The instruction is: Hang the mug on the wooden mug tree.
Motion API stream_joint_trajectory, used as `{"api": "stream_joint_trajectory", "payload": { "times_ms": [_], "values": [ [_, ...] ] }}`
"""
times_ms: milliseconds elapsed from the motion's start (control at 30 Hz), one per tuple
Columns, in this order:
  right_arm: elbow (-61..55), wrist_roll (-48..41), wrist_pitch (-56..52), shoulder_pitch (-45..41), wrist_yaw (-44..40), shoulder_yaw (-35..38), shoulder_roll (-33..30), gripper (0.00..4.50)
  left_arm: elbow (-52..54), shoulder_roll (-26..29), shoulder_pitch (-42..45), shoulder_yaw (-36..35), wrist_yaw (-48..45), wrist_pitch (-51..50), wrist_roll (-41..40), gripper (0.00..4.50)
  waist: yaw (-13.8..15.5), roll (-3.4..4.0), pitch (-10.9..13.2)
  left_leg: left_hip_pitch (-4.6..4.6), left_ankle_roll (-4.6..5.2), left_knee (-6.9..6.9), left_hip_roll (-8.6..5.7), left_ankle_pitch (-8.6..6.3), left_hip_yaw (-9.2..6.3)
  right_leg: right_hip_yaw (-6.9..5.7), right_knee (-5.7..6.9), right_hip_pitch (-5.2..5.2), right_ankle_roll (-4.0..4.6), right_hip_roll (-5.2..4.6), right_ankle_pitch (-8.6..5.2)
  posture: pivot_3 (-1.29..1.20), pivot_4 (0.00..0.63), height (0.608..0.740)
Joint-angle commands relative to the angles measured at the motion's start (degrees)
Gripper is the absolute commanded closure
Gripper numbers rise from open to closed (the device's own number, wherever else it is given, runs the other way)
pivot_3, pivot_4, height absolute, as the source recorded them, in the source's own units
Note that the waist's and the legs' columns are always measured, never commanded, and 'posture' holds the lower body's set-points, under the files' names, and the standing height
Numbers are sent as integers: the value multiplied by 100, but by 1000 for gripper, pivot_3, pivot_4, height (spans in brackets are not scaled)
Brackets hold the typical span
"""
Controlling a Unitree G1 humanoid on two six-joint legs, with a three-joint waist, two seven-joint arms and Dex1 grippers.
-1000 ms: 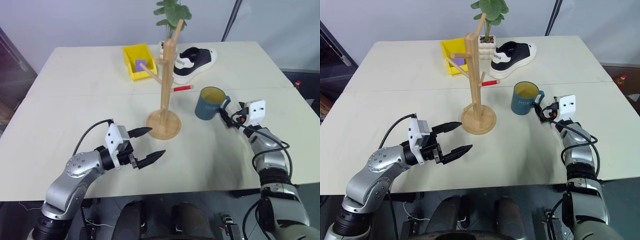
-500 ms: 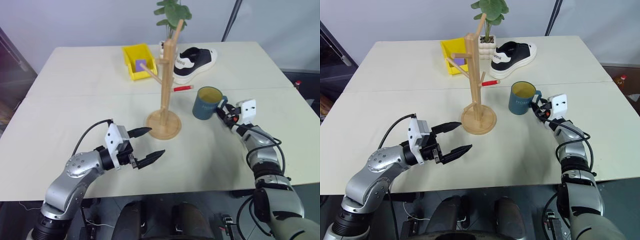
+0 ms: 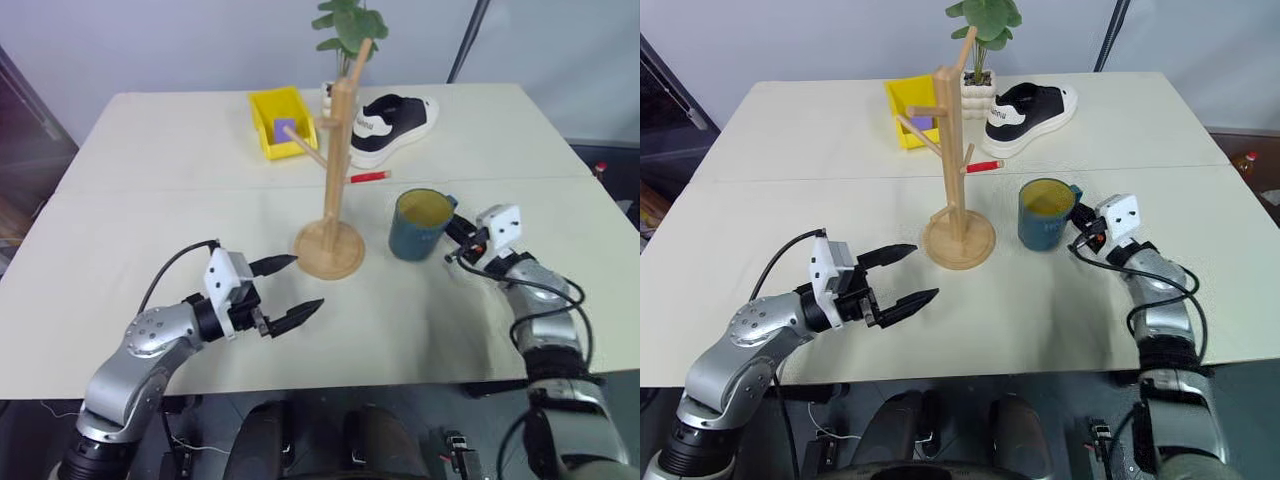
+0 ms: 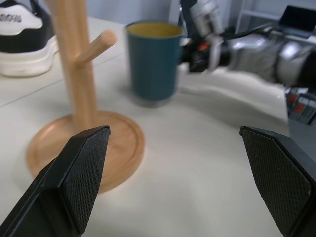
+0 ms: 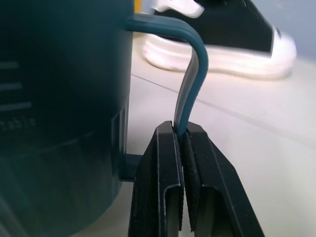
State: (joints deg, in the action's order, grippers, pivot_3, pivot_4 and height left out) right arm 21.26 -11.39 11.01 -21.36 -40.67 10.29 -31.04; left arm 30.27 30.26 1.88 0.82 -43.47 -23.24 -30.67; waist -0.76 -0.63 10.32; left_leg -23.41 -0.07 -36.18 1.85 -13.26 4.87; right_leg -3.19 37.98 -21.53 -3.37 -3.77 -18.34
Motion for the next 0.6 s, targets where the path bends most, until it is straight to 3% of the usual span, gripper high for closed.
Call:
{"api": "stream_joint_trajectory", "payload": {
  "times_ms": [33,133,233,600],
  "values": [
    [-2767,-252,-895,500,-286,-120,-646,4486,-106,149,79,-332,-174,93,-170,0,2,27,13,-4,0,0,0,0,0,0,1,-3,0,0,0,0,150,740],
    [-3874,-390,-1599,588,-269,-207,-931,4486,-297,224,229,-411,-291,91,-237,0,-36,26,15,0,-5,4,9,3,-1,1,4,-10,0,9,0,0,150,740],
    [-4266,-390,-1970,393,-267,-258,-1110,4486,-439,246,408,-435,-387,68,-298,0,6,20,17,3,-8,1,10,3,-3,0,3,-3,0,12,0,0,150,740],
    [-3748,-201,-1929,-529,-600,-659,-1153,4486,-141,251,498,-790,-273,-234,-924,0,-8,0,30,-8,-4,1,4,2,-2,0,-4,-8,1,4,0,0,150,740]
  ]
}}
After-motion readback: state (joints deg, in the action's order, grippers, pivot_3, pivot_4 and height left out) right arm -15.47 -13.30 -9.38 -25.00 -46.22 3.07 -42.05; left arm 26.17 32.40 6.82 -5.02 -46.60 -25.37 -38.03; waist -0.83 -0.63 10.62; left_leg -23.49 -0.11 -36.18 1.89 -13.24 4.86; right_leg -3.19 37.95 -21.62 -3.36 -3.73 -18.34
